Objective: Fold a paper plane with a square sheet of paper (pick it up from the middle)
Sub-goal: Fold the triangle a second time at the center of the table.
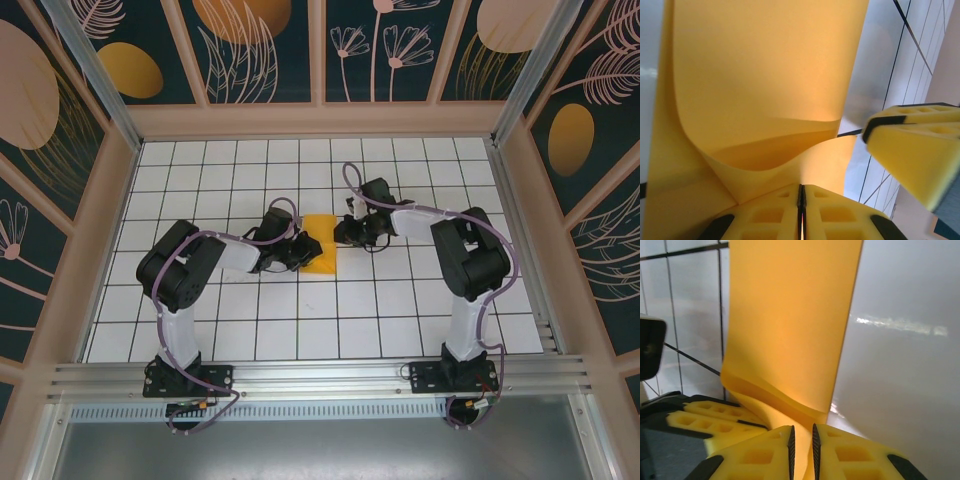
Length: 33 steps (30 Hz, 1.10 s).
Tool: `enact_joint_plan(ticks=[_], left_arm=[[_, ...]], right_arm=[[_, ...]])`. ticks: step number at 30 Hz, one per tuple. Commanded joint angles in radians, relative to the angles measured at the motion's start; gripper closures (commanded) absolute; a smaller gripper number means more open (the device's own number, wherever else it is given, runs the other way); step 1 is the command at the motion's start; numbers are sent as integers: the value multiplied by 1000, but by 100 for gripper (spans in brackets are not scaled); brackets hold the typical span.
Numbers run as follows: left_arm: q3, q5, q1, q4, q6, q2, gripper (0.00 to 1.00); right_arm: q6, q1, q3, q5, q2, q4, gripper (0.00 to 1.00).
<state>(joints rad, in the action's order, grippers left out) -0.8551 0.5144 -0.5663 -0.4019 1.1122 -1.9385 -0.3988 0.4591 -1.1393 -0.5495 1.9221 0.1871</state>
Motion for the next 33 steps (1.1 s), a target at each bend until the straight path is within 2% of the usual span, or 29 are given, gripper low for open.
enact_joint_plan(ticks=[1, 10, 19, 27, 33], left_arm=[[6, -89, -6, 130, 24, -11, 87], [11, -142, -14, 155, 63, -4, 89], [5, -139, -14, 160, 66, 1, 89], [-30, -104, -15, 140, 30, 54, 86], [-89, -156, -15, 209, -22, 93, 85]], right_arm=[[2, 6, -2, 2, -46, 7, 79], [8, 27, 0, -52, -10, -7, 84], [24, 32, -27, -59, 58, 16, 85], [47, 32, -33, -14, 94, 53, 86], [64, 33, -39, 24, 99, 78, 87]])
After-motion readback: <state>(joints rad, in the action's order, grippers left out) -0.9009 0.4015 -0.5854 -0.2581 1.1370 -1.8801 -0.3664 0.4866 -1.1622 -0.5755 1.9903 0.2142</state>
